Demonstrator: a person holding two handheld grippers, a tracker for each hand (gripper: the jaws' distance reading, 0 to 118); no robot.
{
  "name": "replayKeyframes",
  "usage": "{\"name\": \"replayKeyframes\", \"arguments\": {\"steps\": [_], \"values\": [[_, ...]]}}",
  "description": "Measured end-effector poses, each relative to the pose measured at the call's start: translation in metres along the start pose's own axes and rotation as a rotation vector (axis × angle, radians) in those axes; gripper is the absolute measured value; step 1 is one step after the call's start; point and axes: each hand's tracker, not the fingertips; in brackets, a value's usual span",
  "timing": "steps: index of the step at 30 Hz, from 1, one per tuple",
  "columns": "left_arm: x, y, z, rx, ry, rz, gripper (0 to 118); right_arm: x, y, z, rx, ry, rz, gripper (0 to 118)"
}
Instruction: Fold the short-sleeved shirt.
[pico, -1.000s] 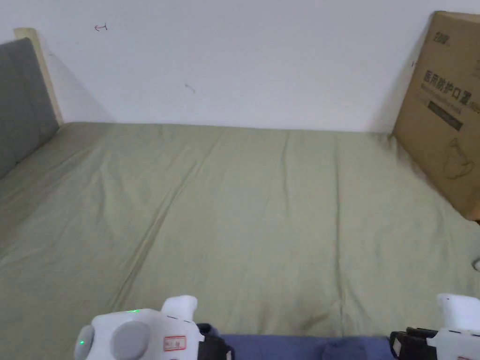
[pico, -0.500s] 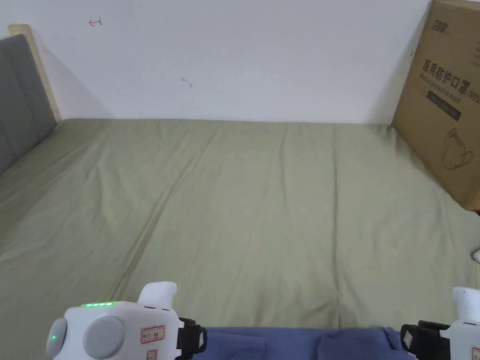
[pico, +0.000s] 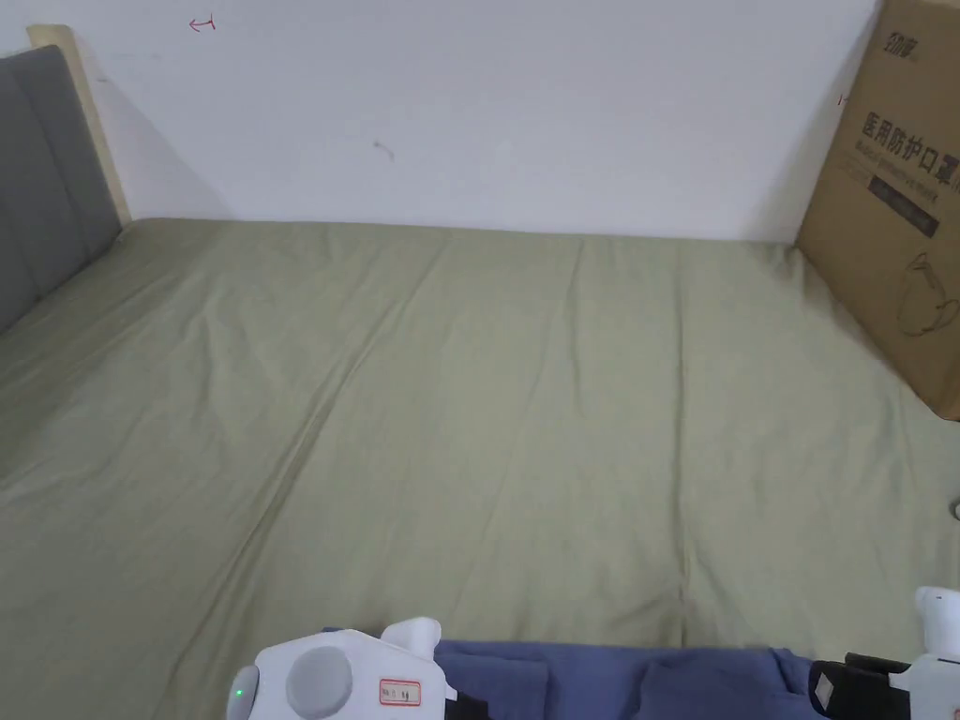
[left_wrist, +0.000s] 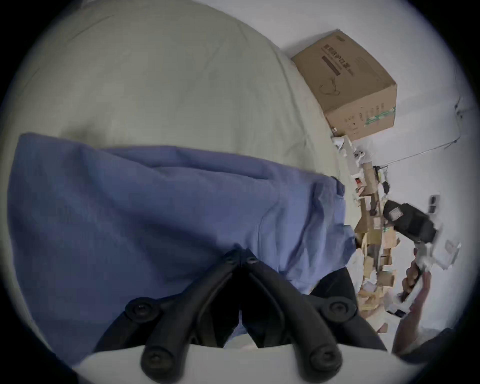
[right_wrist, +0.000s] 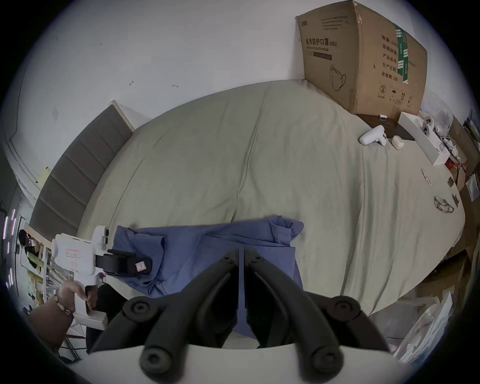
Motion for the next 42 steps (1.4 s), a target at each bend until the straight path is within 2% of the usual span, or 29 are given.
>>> {"name": "replayKeyframes", "arguments": {"steps": [3, 5, 7, 8, 9, 10, 11, 12, 13, 14, 15, 16, 19, 24, 26, 27, 28, 29, 30, 31, 32, 33, 36, 38, 40, 42], "values": [[-0.022, 0.002, 0.030, 0.005, -0.086, 0.018, 1, 0.001, 0.001, -0.001, 0.001, 0.000, -0.009, 3], [-0.039, 0.001, 0.062, 0.079, -0.097, 0.024, 1, 0.001, 0.001, -0.002, 0.002, 0.002, -0.010, 3], [-0.070, 0.001, 0.095, 0.169, -0.166, 0.072, 2, 0.001, 0.002, -0.003, 0.001, 0.003, -0.006, 3], [-0.084, 0.001, 0.107, 0.200, -0.205, 0.095, 7, 0.002, 0.002, -0.004, -0.001, 0.002, -0.004, 3], [-0.102, 0.001, 0.119, 0.220, -0.232, 0.136, 24, 0.001, 0.002, -0.005, -0.004, 0.002, -0.001, 3], [-0.116, 0.002, 0.126, 0.232, -0.255, 0.174, 50, 0.001, 0.003, -0.006, -0.008, 0.002, 0.001, 3], [-0.131, 0.002, 0.132, 0.240, -0.264, 0.208, 67, 0.000, 0.003, -0.007, -0.012, 0.001, 0.005, 3], [-0.143, 0.002, 0.134, 0.250, -0.263, 0.240, 76, -0.001, 0.003, -0.007, -0.014, -0.002, 0.010, 3], [-0.152, 0.002, 0.133, 0.246, -0.249, 0.259, 76, -0.002, 0.004, -0.008, -0.014, -0.005, 0.014, 3], [-0.160, 0.003, 0.129, 0.238, -0.249, 0.259, 100, -0.003, 0.004, -0.008, -0.014, -0.007, 0.017, 3], [-0.164, 0.003, 0.124, 0.227, -0.253, 0.264, 111, -0.004, 0.005, -0.007, -0.014, -0.007, 0.017, 3], [-0.168, 0.005, 0.119, 0.213, -0.260, 0.267, 118, 0.000, 0.004, -0.007, -0.014, -0.007, 0.014, 3], [-0.173, 0.010, 0.091, 0.145, -0.335, 0.273, 118, 0.000, 0.005, -0.007, -0.020, -0.006, 0.015, 3], [-0.157, 0.017, 0.037, 0.073, -0.622, 0.299, 118, -0.009, 0.009, -0.005, -0.033, -0.025, 0.036, 3], [-0.156, 0.020, 0.025, 0.049, -0.625, 0.248, 118, -0.010, 0.010, -0.005, -0.037, -0.023, 0.031, 3], [-0.156, 0.019, 0.023, 0.073, -0.617, 0.256, 116, -0.012, 0.010, -0.004, -0.038, -0.023, 0.028, 3], [-0.159, 0.020, 0.023, 0.088, -0.622, 0.273, 104, -0.015, 0.010, -0.002, -0.039, -0.023, 0.027, 3], [-0.164, 0.022, 0.024, 0.099, -0.580, 0.313, 56, -0.016, 0.010, -0.002, -0.040, -0.022, 0.028, 3], [-0.167, 0.023, 0.021, 0.085, -0.457, 0.349, 7, -0.017, 0.010, -0.002, -0.042, -0.022, 0.032, 3], [-0.167, 0.021, 0.016, 0.042, -0.266, 0.343, 7, -0.018, 0.010, -0.002, -0.044, -0.022, 0.036, 3], [-0.169, 0.016, 0.016, 0.037, -0.271, 0.343, 7, -0.021, 0.011, -0.001, -0.045, -0.022, 0.042, 3], [-0.156, 0.019, 0.032, 0.086, -0.393, 0.369, 7, -0.023, 0.012, -0.002, -0.050, -0.022, 0.046, 3], [-0.113, 0.020, 0.065, 0.087, -0.129, 0.072, 7, -0.021, 0.019, 0.001, -0.039, -0.008, 0.058, 3], [-0.099, 0.019, 0.092, 0.123, 0.016, -0.004, 7, -0.022, 0.023, 0.004, -0.019, 0.000, 0.059, 3], [-0.082, 0.018, 0.122, 0.188, 0.251, -0.029, 7, -0.023, 0.026, 0.006, -0.004, 0.014, 0.047, 3], [-0.067, 0.014, 0.136, 0.224, 0.581, -0.155, 7, -0.024, 0.026, 0.005, -0.002, 0.027, 0.040, 3]]}}
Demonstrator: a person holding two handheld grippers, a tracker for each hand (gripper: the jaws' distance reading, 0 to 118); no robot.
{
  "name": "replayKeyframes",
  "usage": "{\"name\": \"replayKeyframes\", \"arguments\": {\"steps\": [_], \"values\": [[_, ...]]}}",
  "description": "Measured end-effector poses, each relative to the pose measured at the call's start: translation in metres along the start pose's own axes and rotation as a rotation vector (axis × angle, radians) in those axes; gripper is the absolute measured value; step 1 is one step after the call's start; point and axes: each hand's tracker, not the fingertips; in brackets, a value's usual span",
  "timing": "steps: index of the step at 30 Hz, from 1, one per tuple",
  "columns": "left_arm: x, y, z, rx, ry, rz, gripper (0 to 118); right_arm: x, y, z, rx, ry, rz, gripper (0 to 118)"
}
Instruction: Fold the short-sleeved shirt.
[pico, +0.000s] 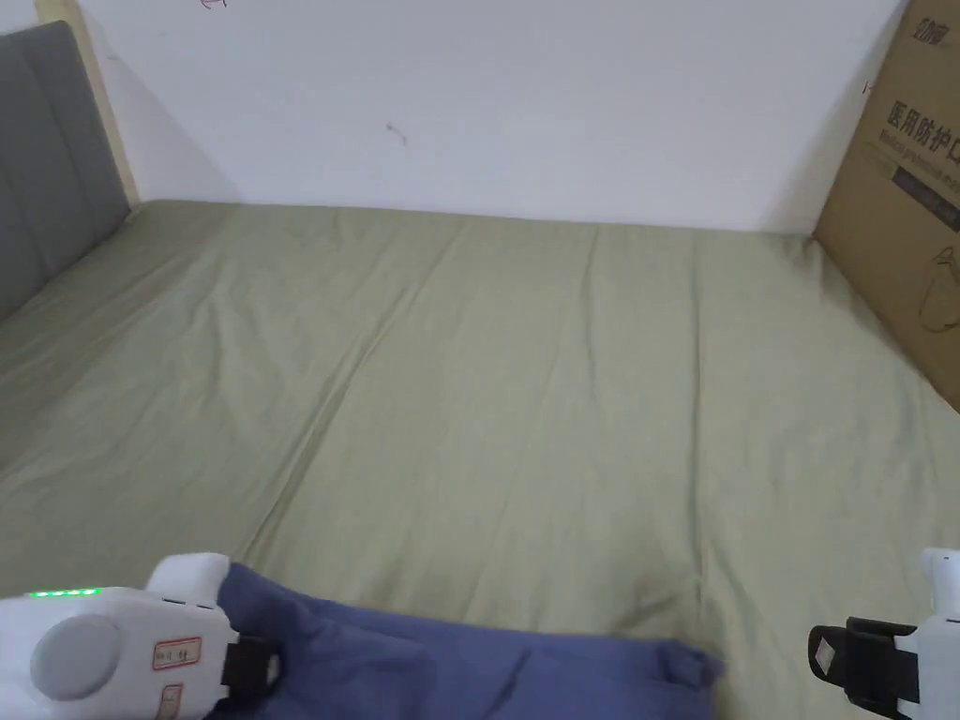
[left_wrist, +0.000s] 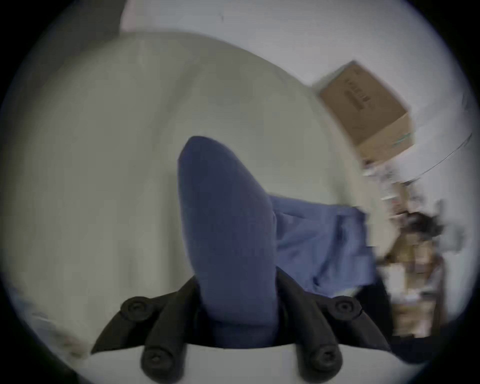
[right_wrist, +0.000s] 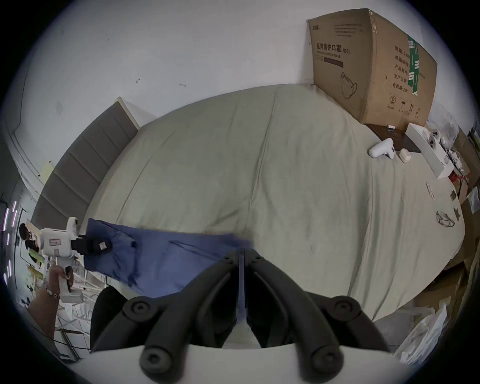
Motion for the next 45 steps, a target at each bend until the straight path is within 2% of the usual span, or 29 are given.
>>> {"name": "replayKeyframes", "arguments": {"steps": [1, 3, 8, 12, 14, 16, 19, 20, 21, 24, 25, 26, 27, 28, 29, 30, 31, 32, 35, 40, 42, 43, 45], "values": [[0.005, 0.000, 0.006, 0.015, 0.127, -0.076, 7, -0.001, 0.000, 0.000, 0.000, 0.006, 0.001, 3], [0.014, 0.000, 0.012, 0.016, 0.164, -0.131, 7, -0.003, -0.004, 0.001, 0.002, 0.015, 0.007, 3], [0.061, 0.017, 0.013, -0.045, -0.228, 0.054, 7, 0.003, -0.011, -0.001, -0.005, 0.038, 0.005, 3], [0.129, 0.024, -0.012, -0.136, -0.399, 0.037, 8, 0.012, -0.013, 0.006, -0.004, 0.031, -0.001, 3], [0.164, 0.025, -0.028, -0.191, -0.434, 0.044, 13, 0.019, -0.016, 0.009, 0.000, 0.021, -0.011, 3], [0.189, 0.021, -0.044, -0.237, -0.506, 0.017, 34, 0.024, -0.018, 0.012, -0.003, 0.012, -0.025, 3], [0.209, 0.015, -0.052, -0.294, -0.621, 0.038, 100, 0.032, -0.022, 0.013, -0.004, 0.004, -0.043, 3], [0.212, 0.013, -0.052, -0.301, -0.656, 0.042, 117, 0.034, -0.023, 0.014, -0.004, 0.002, -0.047, 3], [0.204, 0.014, -0.057, -0.287, -0.652, 0.043, 118, 0.033, -0.023, 0.016, -0.004, 0.000, -0.049, 3], [0.187, 0.020, -0.042, -0.196, -0.604, 0.041, 116, 0.031, -0.024, 0.018, 0.000, 0.000, -0.052, 3], [0.179, 0.022, -0.036, -0.184, -0.564, 0.040, 112, 0.032, -0.024, 0.017, 0.002, 0.002, -0.055, 3], [0.171, 0.025, -0.031, -0.167, -0.535, 0.032, 96, 0.031, -0.023, 0.017, 0.005, 0.005, -0.059, 3], [0.161, 0.026, -0.024, -0.129, -0.530, 0.021, 71, 0.031, -0.022, 0.016, 0.008, 0.008, -0.063, 3], [0.155, 0.027, -0.018, -0.096, -0.521, 0.012, 37, 0.030, -0.022, 0.016, 0.011, 0.012, -0.065, 3], [0.152, 0.027, -0.013, -0.081, -0.508, 0.001, 15, 0.029, -0.021, 0.016, 0.015, 0.017, -0.065, 3], [0.151, 0.026, -0.011, -0.077, -0.489, -0.017, 7, 0.028, -0.021, 0.014, 0.016, 0.021, -0.064, 3], [0.153, 0.025, -0.011, -0.075, -0.470, -0.037, 7, 0.027, -0.021, 0.014, 0.016, 0.023, -0.062, 3], [0.155, 0.023, -0.011, -0.071, -0.482, -0.053, 3, 0.025, -0.021, 0.013, 0.016, 0.026, -0.058, 3], [0.174, 0.015, -0.025, -0.149, -0.530, -0.120, 3, 0.021, -0.023, 0.015, 0.021, 0.027, -0.048, 3], [0.213, -0.010, -0.073, -0.309, -0.562, -0.130, 3, 0.021, -0.027, 0.019, 0.017, 0.019, -0.050, 3], [0.223, -0.020, -0.099, -0.349, -0.522, -0.128, 2, 0.025, -0.028, 0.022, 0.014, 0.009, -0.054, 3], [0.224, -0.023, -0.106, -0.356, -0.522, -0.108, 2, 0.026, -0.029, 0.023, 0.014, 0.006, -0.056, 3], [0.220, -0.020, -0.113, -0.361, -0.631, 0.066, 2, 0.030, -0.030, 0.025, 0.013, -0.001, -0.060, 3]]}}
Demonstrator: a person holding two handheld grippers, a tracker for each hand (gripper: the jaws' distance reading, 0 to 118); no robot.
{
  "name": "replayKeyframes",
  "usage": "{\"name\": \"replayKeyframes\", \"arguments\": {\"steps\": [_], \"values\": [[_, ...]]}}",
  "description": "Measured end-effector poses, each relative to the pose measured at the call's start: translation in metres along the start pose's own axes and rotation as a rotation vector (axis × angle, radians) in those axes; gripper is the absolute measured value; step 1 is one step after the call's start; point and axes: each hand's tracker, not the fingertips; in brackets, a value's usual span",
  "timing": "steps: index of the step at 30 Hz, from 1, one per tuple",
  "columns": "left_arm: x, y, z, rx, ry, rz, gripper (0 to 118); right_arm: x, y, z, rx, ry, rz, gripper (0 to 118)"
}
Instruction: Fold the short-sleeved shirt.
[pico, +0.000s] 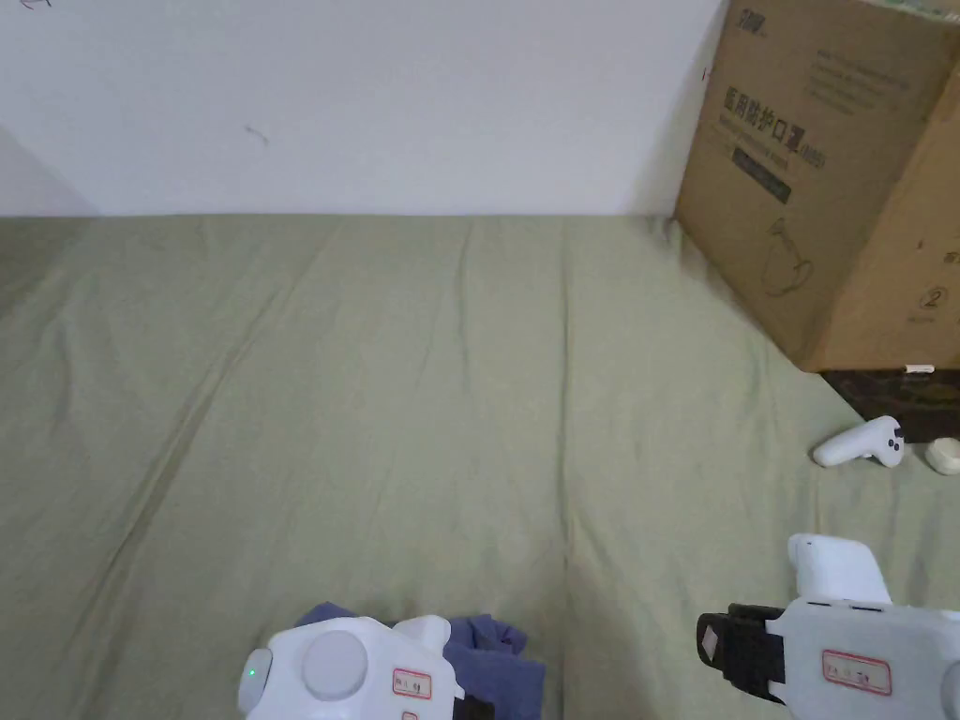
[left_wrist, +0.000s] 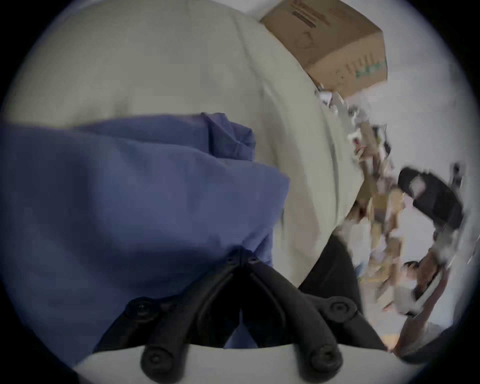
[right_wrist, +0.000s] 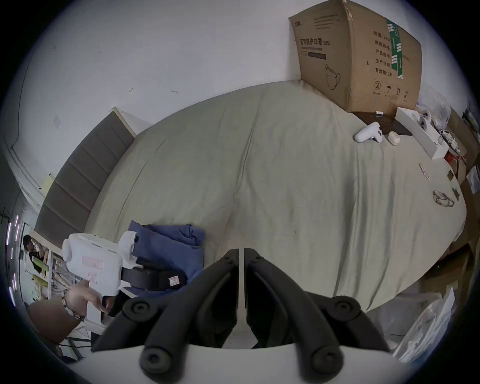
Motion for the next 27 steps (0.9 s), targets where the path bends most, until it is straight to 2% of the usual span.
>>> {"name": "replayKeyframes", "arguments": {"steps": [1, 3, 7, 10, 13, 15, 18, 20, 21, 22, 24, 26, 27], "values": [[-0.002, 0.002, -0.001, -0.001, -0.051, 0.062, 2, 0.005, 0.000, -0.002, -0.001, -0.003, -0.003, 3], [-0.001, -0.001, -0.001, -0.004, -0.069, 0.099, 2, 0.009, 0.000, 0.000, 0.001, 0.002, -0.014, 3], [0.021, -0.009, 0.040, 0.117, -0.088, -0.016, 2, 0.022, 0.002, 0.004, 0.028, 0.038, -0.078, 3], [0.025, -0.014, 0.096, 0.293, -0.118, -0.070, 2, 0.023, 0.003, 0.006, 0.051, 0.125, -0.074, 3], [0.008, -0.022, 0.151, 0.449, -0.040, -0.108, 2, 0.008, 0.004, -0.005, 0.028, 0.230, -0.024, 3], [-0.011, -0.031, 0.173, 0.503, 0.035, -0.088, 2, -0.012, 0.004, -0.027, -0.062, 0.253, 0.037, 3], [-0.045, -0.045, 0.189, 0.503, 0.099, -0.003, 2, -0.051, -0.009, -0.070, -0.189, 0.249, 0.202, 3], [-0.064, -0.054, 0.190, 0.489, 0.125, 0.065, 2, -0.069, -0.020, -0.099, -0.272, 0.303, 0.282, 3], [-0.071, -0.058, 0.190, 0.486, 0.134, 0.090, 2, -0.080, -0.024, -0.106, -0.319, 0.343, 0.281, 3], [-0.078, -0.062, 0.189, 0.483, 0.135, 0.113, 2, -0.084, -0.029, -0.119, -0.373, 0.344, 0.271, 3], [-0.090, -0.067, 0.186, 0.471, 0.113, 0.157, 2, -0.091, -0.038, -0.135, -0.429, 0.298, 0.310, 3], [-0.100, -0.068, 0.182, 0.455, 0.085, 0.193, 2, -0.076, -0.049, -0.164, -0.450, 0.260, 0.352, 3], [-0.102, -0.067, 0.181, 0.444, 0.072, 0.205, 2, -0.073, -0.049, -0.163, -0.434, 0.276, 0.341, 3]]}}
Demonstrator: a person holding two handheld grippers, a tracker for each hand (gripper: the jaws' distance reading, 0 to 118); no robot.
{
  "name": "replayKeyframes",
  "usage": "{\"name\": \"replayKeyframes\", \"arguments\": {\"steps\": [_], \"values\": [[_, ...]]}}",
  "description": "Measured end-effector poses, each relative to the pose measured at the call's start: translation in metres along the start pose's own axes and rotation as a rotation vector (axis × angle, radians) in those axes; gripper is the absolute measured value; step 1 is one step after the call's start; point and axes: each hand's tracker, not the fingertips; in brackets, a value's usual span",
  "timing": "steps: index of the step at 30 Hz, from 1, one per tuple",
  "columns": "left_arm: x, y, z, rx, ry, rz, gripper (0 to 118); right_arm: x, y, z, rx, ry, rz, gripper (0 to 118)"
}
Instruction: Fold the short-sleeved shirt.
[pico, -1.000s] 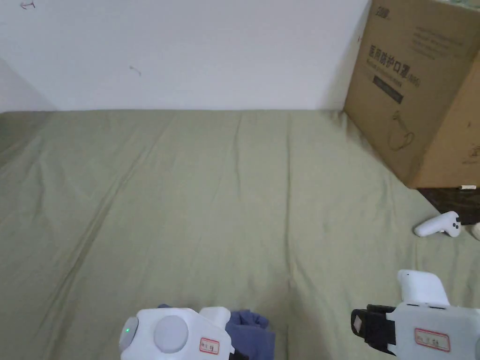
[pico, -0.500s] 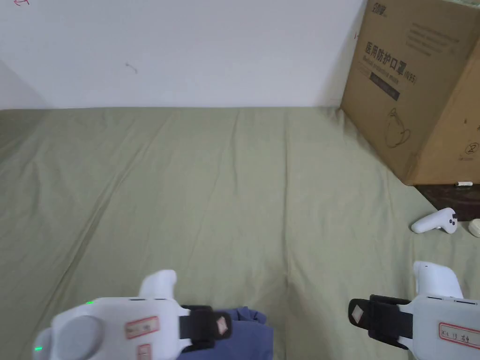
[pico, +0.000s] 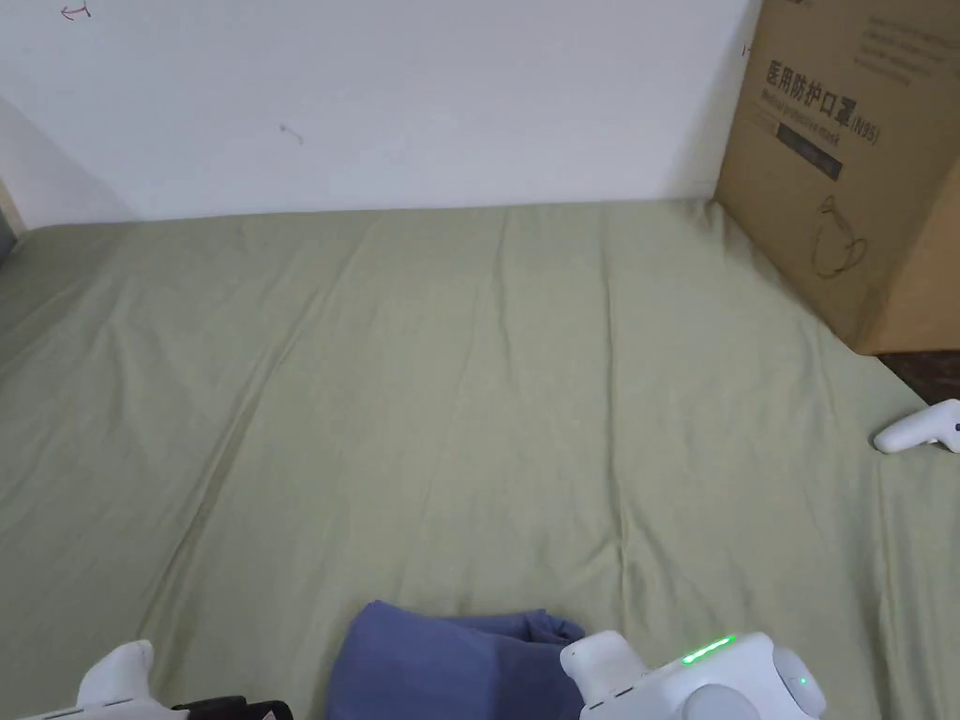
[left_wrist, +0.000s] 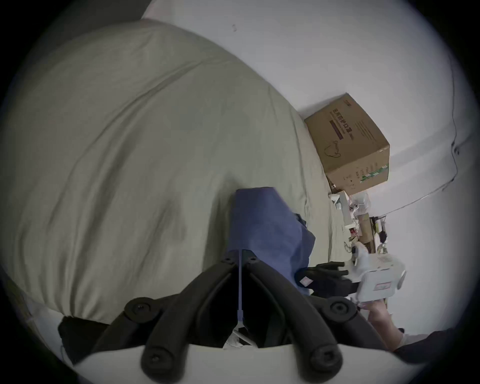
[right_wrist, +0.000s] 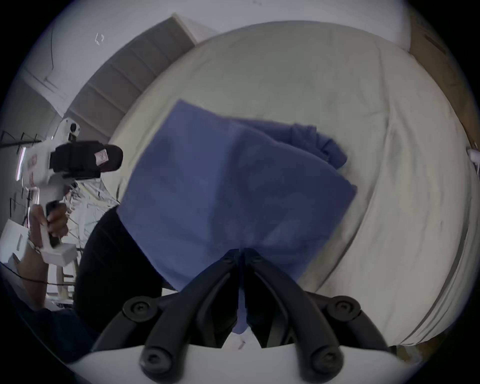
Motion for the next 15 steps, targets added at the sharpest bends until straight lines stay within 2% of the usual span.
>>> {"name": "replayKeyframes", "arguments": {"steps": [2, 4, 5, 6, 8, 10, 15], "values": [[-0.002, 0.003, -0.007, -0.016, 0.013, 0.000, 2, 0.007, 0.000, 0.004, 0.011, 0.021, -0.002, 3], [-0.002, 0.007, -0.012, -0.025, 0.011, -0.025, 9, 0.012, 0.001, 0.001, -0.006, 0.010, 0.001, 3], [-0.001, 0.009, -0.016, -0.037, -0.001, -0.047, 27, 0.009, -0.002, 0.002, -0.009, -0.012, 0.013, 3], [-0.001, 0.011, -0.019, -0.043, -0.014, -0.060, 54, 0.005, -0.004, 0.004, -0.012, -0.024, 0.025, 3], [-0.003, 0.017, -0.030, -0.070, -0.080, -0.080, 118, 0.002, -0.004, -0.001, -0.008, -0.048, 0.054, 3], [-0.008, 0.025, -0.036, -0.041, -0.186, -0.072, 115, -0.002, -0.003, -0.007, -0.010, -0.070, 0.056, 3], [-0.023, 0.028, -0.087, -0.238, -0.284, 0.001, 118, -0.001, 0.002, -0.006, -0.027, -0.079, 0.030, 3]]}}
